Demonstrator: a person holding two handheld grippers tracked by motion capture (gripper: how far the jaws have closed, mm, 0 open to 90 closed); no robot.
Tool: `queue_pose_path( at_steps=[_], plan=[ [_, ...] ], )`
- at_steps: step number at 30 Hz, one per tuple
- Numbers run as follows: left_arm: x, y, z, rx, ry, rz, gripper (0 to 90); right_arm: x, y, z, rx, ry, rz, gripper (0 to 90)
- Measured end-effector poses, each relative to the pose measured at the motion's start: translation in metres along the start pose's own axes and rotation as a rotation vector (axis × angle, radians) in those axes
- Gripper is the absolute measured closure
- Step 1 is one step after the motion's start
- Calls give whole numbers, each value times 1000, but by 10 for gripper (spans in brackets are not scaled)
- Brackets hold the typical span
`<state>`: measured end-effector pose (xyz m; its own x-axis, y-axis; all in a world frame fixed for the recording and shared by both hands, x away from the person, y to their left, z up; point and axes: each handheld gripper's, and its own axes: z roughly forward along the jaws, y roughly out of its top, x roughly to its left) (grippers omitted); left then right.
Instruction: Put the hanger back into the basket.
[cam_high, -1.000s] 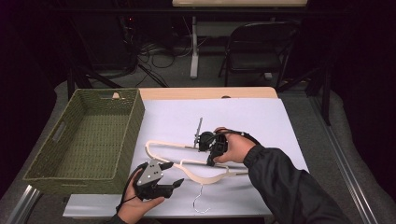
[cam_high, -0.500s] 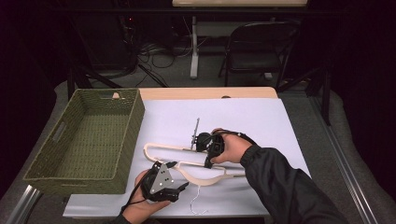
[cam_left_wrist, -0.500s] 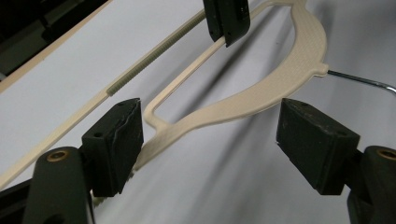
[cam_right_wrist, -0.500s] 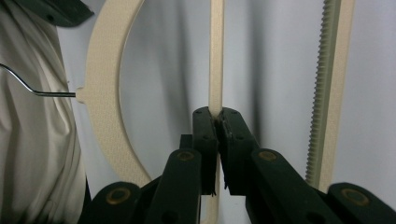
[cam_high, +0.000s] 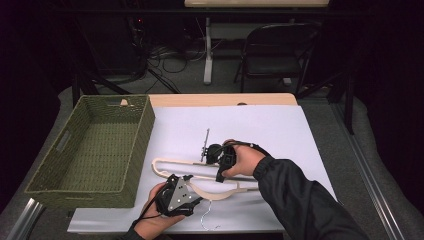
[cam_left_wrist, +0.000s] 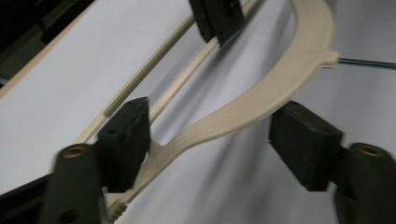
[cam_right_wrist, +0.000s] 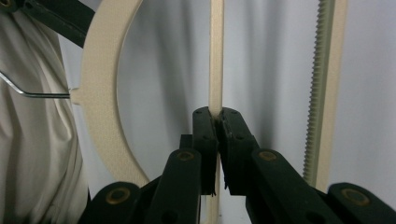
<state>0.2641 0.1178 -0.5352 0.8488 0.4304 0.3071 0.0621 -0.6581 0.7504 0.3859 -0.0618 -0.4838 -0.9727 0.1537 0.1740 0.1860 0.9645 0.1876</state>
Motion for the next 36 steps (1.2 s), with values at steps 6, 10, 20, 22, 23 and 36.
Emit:
queue_pose_path(
  at_steps=[6, 10, 20, 22, 23, 36],
  plan=[
    [-1, 0, 1, 3, -50, 15, 448, 0, 4, 7, 3, 1, -14, 856],
    [2, 0, 2, 4, -91, 5, 514, 1, 7, 11, 8, -2, -19, 855],
    [11, 4, 4, -21, -119, -58, 587, 1, 0, 18, -29, -17, -9, 841],
    [13, 5, 4, -28, -120, -67, 594, 5, -6, 13, -56, -37, -1, 780],
    [14, 5, 4, -28, -122, -66, 596, 6, -9, 10, -65, -53, -10, 757],
    [19, 9, 4, -30, -134, -96, 603, 43, -51, -34, -190, -146, -33, 720]
  ],
)
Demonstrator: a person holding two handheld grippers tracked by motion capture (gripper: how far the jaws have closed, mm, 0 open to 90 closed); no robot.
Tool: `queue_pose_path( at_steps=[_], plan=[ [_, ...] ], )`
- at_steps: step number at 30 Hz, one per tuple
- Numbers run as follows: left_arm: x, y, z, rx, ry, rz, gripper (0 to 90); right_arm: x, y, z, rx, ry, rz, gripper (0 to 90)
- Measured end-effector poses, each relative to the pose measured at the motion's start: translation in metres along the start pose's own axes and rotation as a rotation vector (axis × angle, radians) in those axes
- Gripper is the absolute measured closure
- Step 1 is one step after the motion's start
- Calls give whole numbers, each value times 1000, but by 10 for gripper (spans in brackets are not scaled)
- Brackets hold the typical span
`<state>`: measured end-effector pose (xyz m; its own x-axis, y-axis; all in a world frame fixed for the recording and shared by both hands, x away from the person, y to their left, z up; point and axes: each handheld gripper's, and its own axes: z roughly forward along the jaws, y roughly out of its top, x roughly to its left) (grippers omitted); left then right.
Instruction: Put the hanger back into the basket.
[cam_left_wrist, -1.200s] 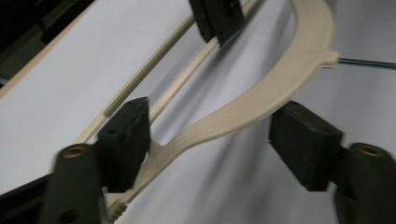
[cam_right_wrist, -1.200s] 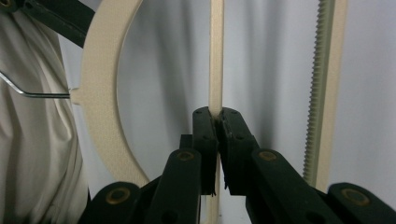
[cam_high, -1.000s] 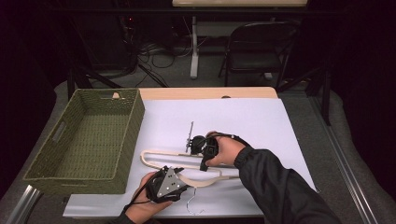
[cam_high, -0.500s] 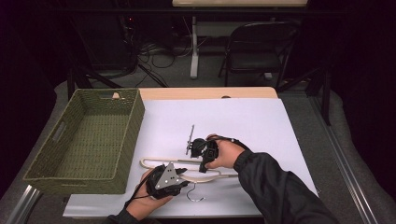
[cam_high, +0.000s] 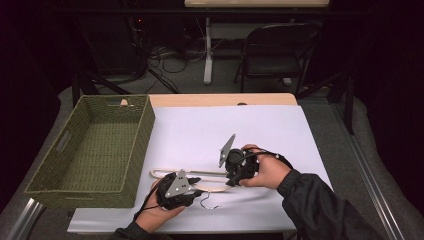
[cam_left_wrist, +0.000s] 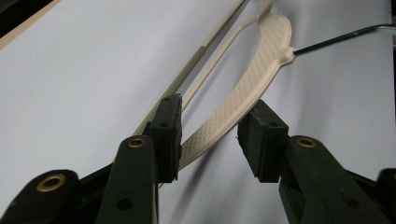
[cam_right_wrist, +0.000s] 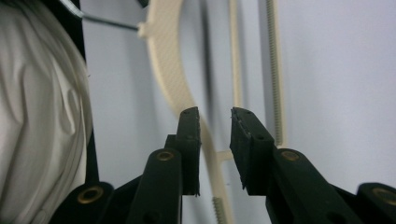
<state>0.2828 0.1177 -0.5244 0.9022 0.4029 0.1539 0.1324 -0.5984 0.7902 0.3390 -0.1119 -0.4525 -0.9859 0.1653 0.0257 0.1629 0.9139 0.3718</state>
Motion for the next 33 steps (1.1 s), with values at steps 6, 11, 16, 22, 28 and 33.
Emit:
queue_pose_path(
  at_steps=[6, 11, 16, 22, 28, 33],
  plan=[
    [2, 1, 0, -1, -1, -4, 604, 11, -3, 4, 20, 8, -28, 667],
    [4, 2, 0, -9, -5, -17, 605, 12, -2, 17, 31, -13, -37, 632],
    [5, 4, -1, -15, -3, -32, 604, 10, -1, 27, 22, -34, -35, 681],
    [11, 7, -10, -48, 24, -70, 486, 8, -1, 23, 8, -43, -42, 715],
    [19, 10, -26, -69, 78, -77, 452, -1, -3, 11, -25, -54, -29, 750],
    [26, 10, -34, -68, 97, -86, 440, -12, -3, 4, -49, -61, -26, 791]
  ],
)
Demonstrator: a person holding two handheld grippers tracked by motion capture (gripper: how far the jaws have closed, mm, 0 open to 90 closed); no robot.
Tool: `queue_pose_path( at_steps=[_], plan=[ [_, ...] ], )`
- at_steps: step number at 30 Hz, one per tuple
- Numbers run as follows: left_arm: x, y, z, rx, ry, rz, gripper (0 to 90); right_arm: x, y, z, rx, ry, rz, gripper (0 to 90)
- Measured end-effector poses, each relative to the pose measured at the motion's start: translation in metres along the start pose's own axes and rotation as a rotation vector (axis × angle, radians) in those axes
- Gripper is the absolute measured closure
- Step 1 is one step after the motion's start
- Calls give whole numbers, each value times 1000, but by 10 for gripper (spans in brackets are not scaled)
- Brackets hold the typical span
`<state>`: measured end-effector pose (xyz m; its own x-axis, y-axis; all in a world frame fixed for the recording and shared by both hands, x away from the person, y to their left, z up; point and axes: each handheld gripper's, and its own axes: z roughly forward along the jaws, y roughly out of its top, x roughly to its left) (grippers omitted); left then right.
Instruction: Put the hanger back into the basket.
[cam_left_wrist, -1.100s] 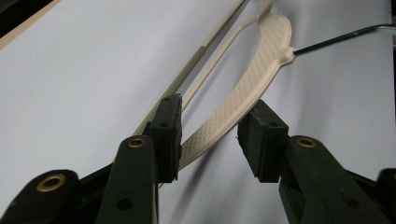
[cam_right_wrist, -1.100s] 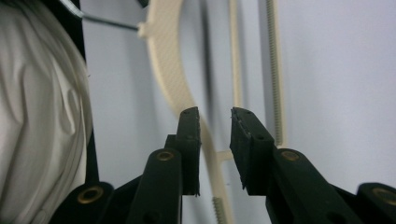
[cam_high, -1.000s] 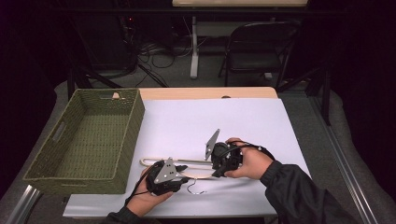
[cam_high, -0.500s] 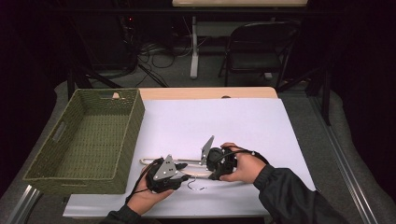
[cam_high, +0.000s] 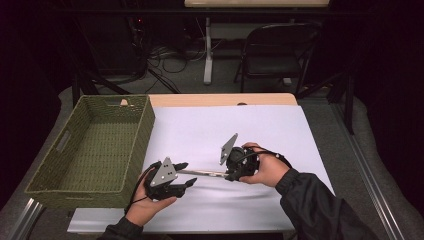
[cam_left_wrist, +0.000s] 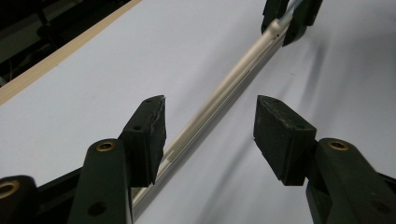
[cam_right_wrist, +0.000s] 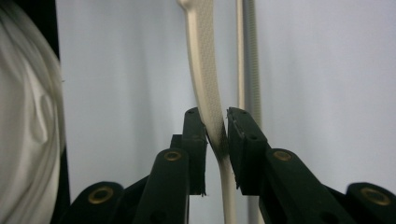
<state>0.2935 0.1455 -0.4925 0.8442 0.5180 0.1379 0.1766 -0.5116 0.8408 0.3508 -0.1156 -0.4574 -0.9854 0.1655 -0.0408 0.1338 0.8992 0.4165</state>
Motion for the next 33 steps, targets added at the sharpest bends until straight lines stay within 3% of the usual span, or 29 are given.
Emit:
queue_pose_path(
  at_steps=[1, 5, 11, 17, 23, 30, 33],
  plan=[
    [1, 0, -1, -2, -2, -7, 442, -4, 2, -3, -6, -30, -1, 830],
    [7, 3, -3, 10, 3, -17, 441, -12, 4, -6, -9, -66, 9, 864],
    [15, 4, -1, 28, -3, -26, 441, -27, 3, -7, -21, -52, 37, 869],
    [21, 11, -4, 59, -25, -23, 441, -28, 1, -9, -31, -29, 40, 870],
    [29, 22, -8, 107, -99, -33, 473, -21, -1, -16, -35, 0, 8, 871],
    [31, 22, 6, 179, -246, -21, 502, -10, -3, -21, -43, 30, -43, 871],
    [28, 22, 11, 218, -278, -5, 539, -6, -4, -24, -58, 47, -63, 872]
  ],
)
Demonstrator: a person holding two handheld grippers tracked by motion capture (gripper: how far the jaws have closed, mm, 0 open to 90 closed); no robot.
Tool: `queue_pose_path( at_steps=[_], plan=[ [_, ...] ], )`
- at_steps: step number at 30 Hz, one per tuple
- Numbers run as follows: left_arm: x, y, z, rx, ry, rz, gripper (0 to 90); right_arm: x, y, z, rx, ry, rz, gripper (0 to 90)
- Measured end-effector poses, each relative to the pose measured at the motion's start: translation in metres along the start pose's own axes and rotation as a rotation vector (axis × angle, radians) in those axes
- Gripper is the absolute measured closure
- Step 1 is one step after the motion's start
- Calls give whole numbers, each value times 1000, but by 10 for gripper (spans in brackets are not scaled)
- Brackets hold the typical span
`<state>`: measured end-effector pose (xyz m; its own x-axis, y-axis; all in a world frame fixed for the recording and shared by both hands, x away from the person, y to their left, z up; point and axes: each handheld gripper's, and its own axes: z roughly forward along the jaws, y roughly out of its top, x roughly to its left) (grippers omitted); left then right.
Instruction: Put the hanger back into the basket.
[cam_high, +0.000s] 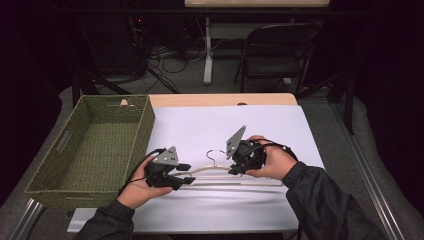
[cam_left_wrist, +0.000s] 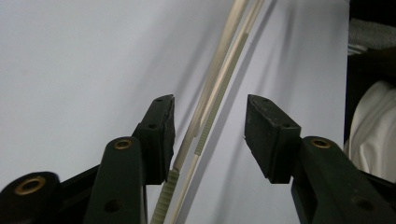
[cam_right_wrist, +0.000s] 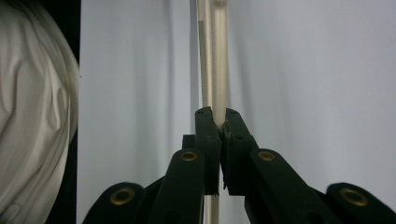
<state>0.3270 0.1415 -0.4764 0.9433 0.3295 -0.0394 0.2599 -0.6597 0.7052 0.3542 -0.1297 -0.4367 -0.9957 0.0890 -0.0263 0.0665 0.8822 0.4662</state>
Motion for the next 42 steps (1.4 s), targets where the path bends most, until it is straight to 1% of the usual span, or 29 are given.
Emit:
queue_pose_path(
  at_steps=[1, 3, 5, 6, 7, 9, 12, 14, 17, 18, 20, 23, 25, 27, 28, 31, 34, 38, 40, 42],
  plan=[
    [-1, 0, 3, 13, -14, 9, 563, 1, 0, -1, 0, 3, -9, 871],
    [-3, 0, 6, 34, -41, 16, 571, 3, 1, -2, -4, 8, -17, 871],
    [-4, 1, 8, 49, -43, 24, 602, 7, 1, -3, -1, 12, -22, 871],
    [-4, 0, 9, 62, -43, 34, 621, 7, 1, -3, -4, 11, -24, 871],
    [-4, 0, 10, 68, -44, 34, 644, 8, 1, -3, 0, 13, -34, 871],
    [-4, -1, 11, 83, -49, 29, 677, 8, 1, -2, 0, 17, -38, 871],
    [-2, -2, 14, 99, -53, 33, 688, 9, 2, -2, -1, 20, -50, 871],
    [-1, -3, 16, 110, -61, 32, 688, 10, 2, -2, -7, 23, -45, 871],
    [0, -6, 19, 116, -68, 22, 726, 10, 3, -1, -3, 23, -56, 871],
    [1, -6, 20, 118, -70, 24, 726, 10, 3, -1, -3, 23, -56, 871],
    [2, -8, 22, 121, -83, 22, 760, 10, 3, -1, -2, 23, -51, 871],
    [3, -8, 22, 119, -80, 21, 787, 9, 2, 0, 1, 25, -52, 870],
    [4, -8, 23, 118, -83, 25, 787, 8, 2, 0, 2, 25, -52, 871],
    [4, -8, 23, 121, -90, 34, 813, 8, 2, 1, 3, 23, -50, 870],
    [4, -8, 23, 122, -85, 41, 824, 8, 2, 1, 4, 20, -51, 870],
    [4, -8, 24, 126, -92, 49, 838, 7, 2, 1, 5, 19, -52, 870],
    [5, -8, 24, 122, -96, 41, 845, 8, 2, 2, 7, 16, -50, 870],
    [5, -8, 24, 126, -111, 48, 857, 8, 2, 2, 8, 16, -52, 869],
    [5, -8, 23, 127, -111, 45, 857, 8, 2, 1, 9, 15, -54, 869],
    [5, -8, 22, 126, -108, 52, 859, 8, 3, 2, 7, 13, -55, 868]
  ],
)
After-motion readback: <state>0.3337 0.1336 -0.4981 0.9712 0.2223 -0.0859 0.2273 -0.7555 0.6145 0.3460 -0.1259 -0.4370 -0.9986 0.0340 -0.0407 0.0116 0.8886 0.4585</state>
